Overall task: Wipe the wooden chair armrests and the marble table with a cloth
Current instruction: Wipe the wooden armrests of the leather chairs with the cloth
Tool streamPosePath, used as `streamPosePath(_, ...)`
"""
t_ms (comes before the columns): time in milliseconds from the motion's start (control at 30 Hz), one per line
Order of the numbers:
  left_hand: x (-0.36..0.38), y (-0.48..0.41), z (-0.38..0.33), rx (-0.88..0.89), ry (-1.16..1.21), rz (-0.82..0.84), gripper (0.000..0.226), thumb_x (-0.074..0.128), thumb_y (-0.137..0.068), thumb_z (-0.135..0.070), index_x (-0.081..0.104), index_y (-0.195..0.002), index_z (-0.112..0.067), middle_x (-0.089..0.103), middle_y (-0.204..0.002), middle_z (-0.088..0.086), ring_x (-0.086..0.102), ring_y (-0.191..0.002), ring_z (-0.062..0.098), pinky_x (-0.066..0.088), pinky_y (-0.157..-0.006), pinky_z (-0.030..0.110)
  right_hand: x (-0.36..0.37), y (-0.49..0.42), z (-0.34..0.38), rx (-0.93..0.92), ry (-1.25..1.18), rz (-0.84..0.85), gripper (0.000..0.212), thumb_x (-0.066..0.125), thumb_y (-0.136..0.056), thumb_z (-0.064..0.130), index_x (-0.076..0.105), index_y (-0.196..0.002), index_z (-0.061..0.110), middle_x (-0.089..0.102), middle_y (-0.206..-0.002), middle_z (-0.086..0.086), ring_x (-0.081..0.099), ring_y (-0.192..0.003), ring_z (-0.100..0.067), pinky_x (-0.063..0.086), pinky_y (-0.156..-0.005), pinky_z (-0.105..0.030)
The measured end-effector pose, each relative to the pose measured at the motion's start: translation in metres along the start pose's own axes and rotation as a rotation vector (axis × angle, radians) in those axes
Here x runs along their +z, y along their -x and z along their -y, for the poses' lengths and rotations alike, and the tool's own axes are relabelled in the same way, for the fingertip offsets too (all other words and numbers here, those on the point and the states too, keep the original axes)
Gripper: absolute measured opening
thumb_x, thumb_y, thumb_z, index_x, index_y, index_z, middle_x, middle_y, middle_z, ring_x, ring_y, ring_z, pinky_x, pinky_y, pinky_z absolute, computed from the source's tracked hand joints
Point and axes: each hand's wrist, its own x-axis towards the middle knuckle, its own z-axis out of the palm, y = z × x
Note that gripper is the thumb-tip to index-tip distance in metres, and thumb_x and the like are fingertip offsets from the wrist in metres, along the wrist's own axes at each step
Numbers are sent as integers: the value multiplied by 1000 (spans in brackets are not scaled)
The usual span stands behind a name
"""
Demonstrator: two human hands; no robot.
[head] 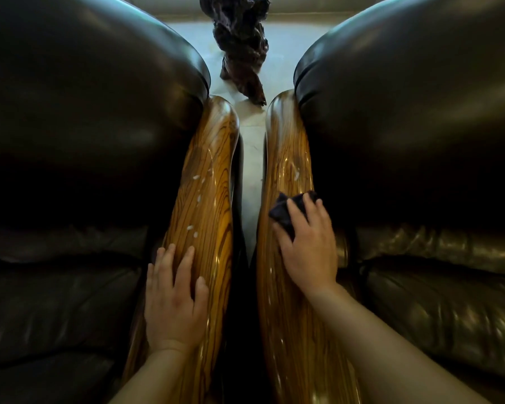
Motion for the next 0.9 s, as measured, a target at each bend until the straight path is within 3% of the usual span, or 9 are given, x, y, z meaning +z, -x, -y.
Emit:
streamPosePath(100, 0, 0, -1, 4, 2, 4, 54, 32, -94, -43, 38, -145, -26, 30, -156, 7, 17, -149, 22, 14, -120, 45, -1, -12, 8, -3, 50, 12, 53, 47, -97, 51, 44, -146, 30, 36, -159, -3, 19, -151, -26, 21, -122, -47)
streamPosePath(300, -2, 0, -3, -6, 8, 16, 54, 32, -94, -43, 35, -146, -29, 27, -157, 5, 14, -150, 20, 14, -120, 46, -10, 44, -19, -351, 60, 111, 52, 40, -98, 53, 42, -146, 34, 27, -163, 2, 12, -154, -20, 19, -122, -48)
streamPosePath(367, -1, 0, -3, -9, 3, 14, 54, 32, -94, -43, 36, -145, -28, 28, -157, 5, 14, -150, 20, 13, -120, 45, -10, 35, -24, -308, 82, 93, 54, 40, -98, 56, 39, -148, 35, 27, -163, 2, 11, -154, -20, 17, -122, -46)
streamPosePath(467, 2, 0, -1, -9, -5, 1, 53, 33, -93, -43, 38, -144, -28, 28, -157, 4, 10, -150, 14, 14, -121, 45, -5, -7, -6, -29, 26, 51, 59, 39, -96, 60, 36, -149, 34, 27, -163, 0, 11, -153, -23, 16, -120, -43)
streamPosePath(533, 2, 0, 1, -16, 1, -2, 54, 33, -93, -43, 38, -144, -29, 28, -157, 3, 7, -149, 10, 16, -120, 46, -2, -27, 8, 59, 30, 54, 59, 37, -96, 60, 37, -149, 33, 27, -163, -2, 13, -152, -26, 17, -122, -45)
streamPosePath(733, 1, 0, 0, -20, 17, 9, 55, 32, -92, -44, 35, -146, -31, 26, -158, 3, 9, -150, 14, 19, -118, 49, -4, 31, -16, -349, 73, 96, 51, 41, -97, 53, 41, -145, 35, 26, -163, 5, 10, -154, -17, 17, -123, -46)
streamPosePath(800, 2, 0, 0, -32, 30, 1, 56, 33, -92, -45, 34, -146, -32, 25, -158, 2, 2, -149, 8, 19, -117, 49, -2, 24, -21, -300, 68, 69, 53, 39, -97, 54, 39, -146, 34, 28, -162, 4, 11, -154, -17, 14, -122, -42)
streamPosePath(900, 3, 0, 1, -32, 34, 4, 55, 32, -92, -45, 34, -146, -32, 25, -157, 0, 0, -149, 6, 18, -117, 48, 0, -21, 1, -24, 47, 13, 59, 41, -97, 53, 38, -149, 27, 32, -161, -4, 16, -152, -25, 17, -122, -44)
